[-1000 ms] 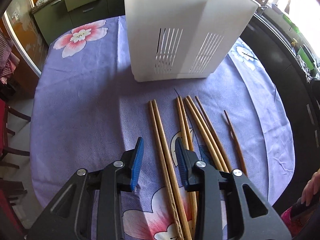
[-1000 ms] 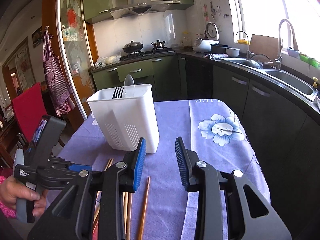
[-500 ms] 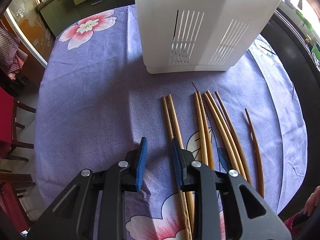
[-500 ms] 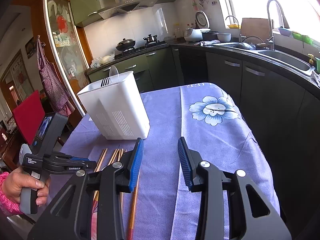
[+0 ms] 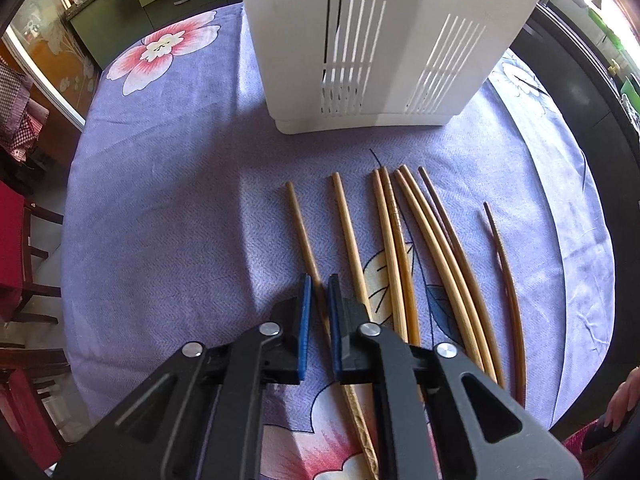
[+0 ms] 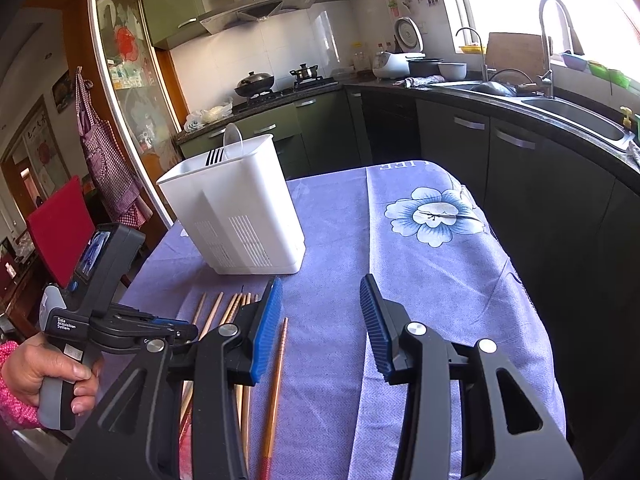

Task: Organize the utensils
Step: 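Grasp a wooden chopstick with the left gripper while the right gripper grasps another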

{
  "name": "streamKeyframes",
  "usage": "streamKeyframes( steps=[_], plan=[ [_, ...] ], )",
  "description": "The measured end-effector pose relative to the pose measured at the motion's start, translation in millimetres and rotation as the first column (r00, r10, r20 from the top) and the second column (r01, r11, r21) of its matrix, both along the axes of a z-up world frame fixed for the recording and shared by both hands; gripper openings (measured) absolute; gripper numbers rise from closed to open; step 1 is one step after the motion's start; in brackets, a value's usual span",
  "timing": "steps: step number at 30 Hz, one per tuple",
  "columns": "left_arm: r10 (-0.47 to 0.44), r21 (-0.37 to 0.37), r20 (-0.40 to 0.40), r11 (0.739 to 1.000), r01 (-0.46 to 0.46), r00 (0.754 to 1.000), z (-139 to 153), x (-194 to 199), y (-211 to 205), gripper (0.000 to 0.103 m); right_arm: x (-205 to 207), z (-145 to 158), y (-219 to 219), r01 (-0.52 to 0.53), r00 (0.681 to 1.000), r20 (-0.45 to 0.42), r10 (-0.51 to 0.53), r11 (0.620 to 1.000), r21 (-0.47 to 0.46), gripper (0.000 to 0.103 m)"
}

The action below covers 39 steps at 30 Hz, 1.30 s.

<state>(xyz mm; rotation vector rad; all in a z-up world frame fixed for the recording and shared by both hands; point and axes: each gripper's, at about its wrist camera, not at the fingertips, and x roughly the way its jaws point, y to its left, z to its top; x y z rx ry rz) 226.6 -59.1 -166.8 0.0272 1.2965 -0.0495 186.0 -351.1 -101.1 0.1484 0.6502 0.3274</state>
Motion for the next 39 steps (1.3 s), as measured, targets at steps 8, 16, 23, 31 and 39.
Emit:
streamKeyframes(
  steps=[8, 16, 23, 31, 39],
  plan=[
    [-0.008, -0.013, 0.037, 1.000, 0.008, 0.999, 6.2, -2.0, -3.2, 0.006, 13.9, -17.9, 19.8, -0.082, 0.991, -0.113, 0.076, 0.995, -0.053, 0.041],
    [-0.025, -0.025, 0.276, 0.999, 0.033, 0.961, 59.8, -35.7, 6.4, 0.006, 23.9, -54.0, 61.0, -0.165, 0.963, -0.237, 0.128, 0.975, -0.145, 0.027],
    [-0.048, -0.026, 0.417, 0.998, 0.065, 0.908, 88.9, -69.1, 7.5, 0.006, 31.7, -78.0, 90.2, -0.223, 0.938, -0.315, 0.144, 0.946, -0.235, 0.018],
    [-0.064, -0.047, 0.453, 0.994, 0.096, 0.889, 92.4, -88.6, 13.5, 0.006, 42.7, -91.6, 101.9, -0.218, 0.929, -0.354, 0.111, 0.935, -0.281, 0.018],
    [-0.066, -0.050, 0.465, 0.994, 0.100, 0.883, 93.9, -92.5, 17.3, 0.006, 40.6, -89.7, 113.3, -0.230, 0.930, -0.349, 0.115, 0.922, -0.310, 0.008]
  ],
)
